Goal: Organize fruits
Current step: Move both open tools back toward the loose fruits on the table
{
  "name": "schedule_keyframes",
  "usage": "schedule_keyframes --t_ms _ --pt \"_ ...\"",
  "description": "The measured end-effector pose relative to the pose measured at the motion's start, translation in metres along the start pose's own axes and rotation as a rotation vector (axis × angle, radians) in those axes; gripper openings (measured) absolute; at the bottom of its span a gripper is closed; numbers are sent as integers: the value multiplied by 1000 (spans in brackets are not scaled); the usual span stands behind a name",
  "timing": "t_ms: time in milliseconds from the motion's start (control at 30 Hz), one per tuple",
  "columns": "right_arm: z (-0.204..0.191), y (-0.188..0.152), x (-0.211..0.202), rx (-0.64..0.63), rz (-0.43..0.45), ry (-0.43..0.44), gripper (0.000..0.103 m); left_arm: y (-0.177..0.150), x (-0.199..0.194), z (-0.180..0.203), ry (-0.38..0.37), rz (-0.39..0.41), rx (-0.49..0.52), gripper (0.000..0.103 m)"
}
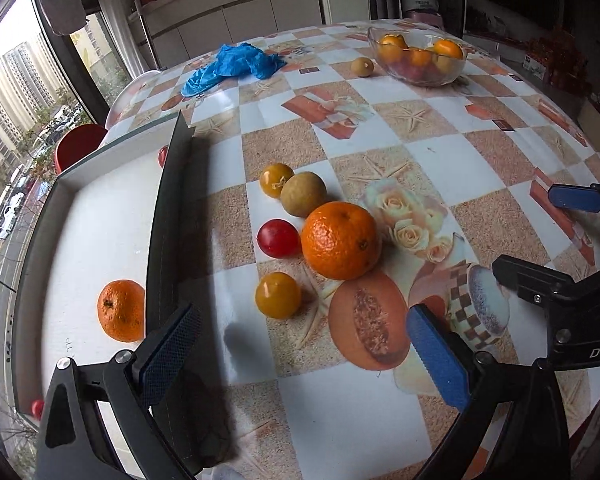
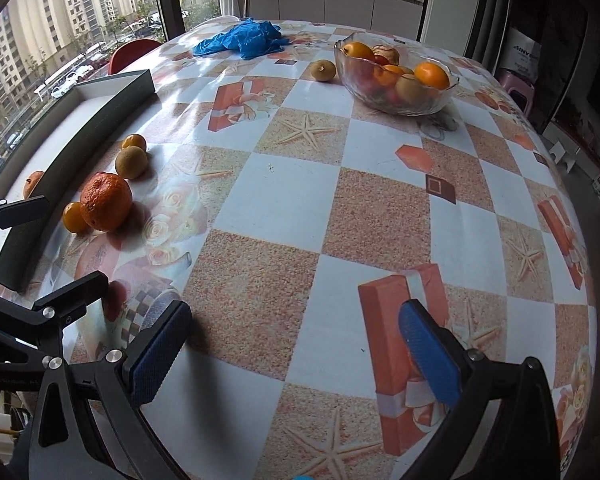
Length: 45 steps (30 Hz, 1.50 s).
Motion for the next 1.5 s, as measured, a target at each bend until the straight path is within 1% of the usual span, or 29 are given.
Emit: schedule_keyframes --t_ms 100,167,267,400,533,1367,1500 --pt "0 -3 -2 -9 27 3 103 1 6 -7 -36 -11 -56 103" --pt "0 -5 -2 -14 47 5 103 1 6 -5 -26 9 -67 103" --pt "0 -7 -3 -16 75 4 103 -1 8 -6 -46 26 -108 103" --pt "0 -7 -3 -16 83 5 103 -5 6 -3 -33 74 -108 103" --pt "0 -7 -3 -15 91 4 103 -6 5 -2 -25 91 -114 103" --pt "0 -9 -4 -15 95 4 103 -7 5 -2 -25 92 -115 103" --pt "0 -9 -4 -15 95 4 103 -6 5 -2 -38 88 -106 103"
Point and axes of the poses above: each gripper's, at about its wrist camera, not at the fingertips, and x roughly the way its jaws point, z to its right, y to its top, the point moved 1 cm from there along x, roughly the way its jaws point, and after that the axes turned 7 degrees about y, right-handed, at the moved point
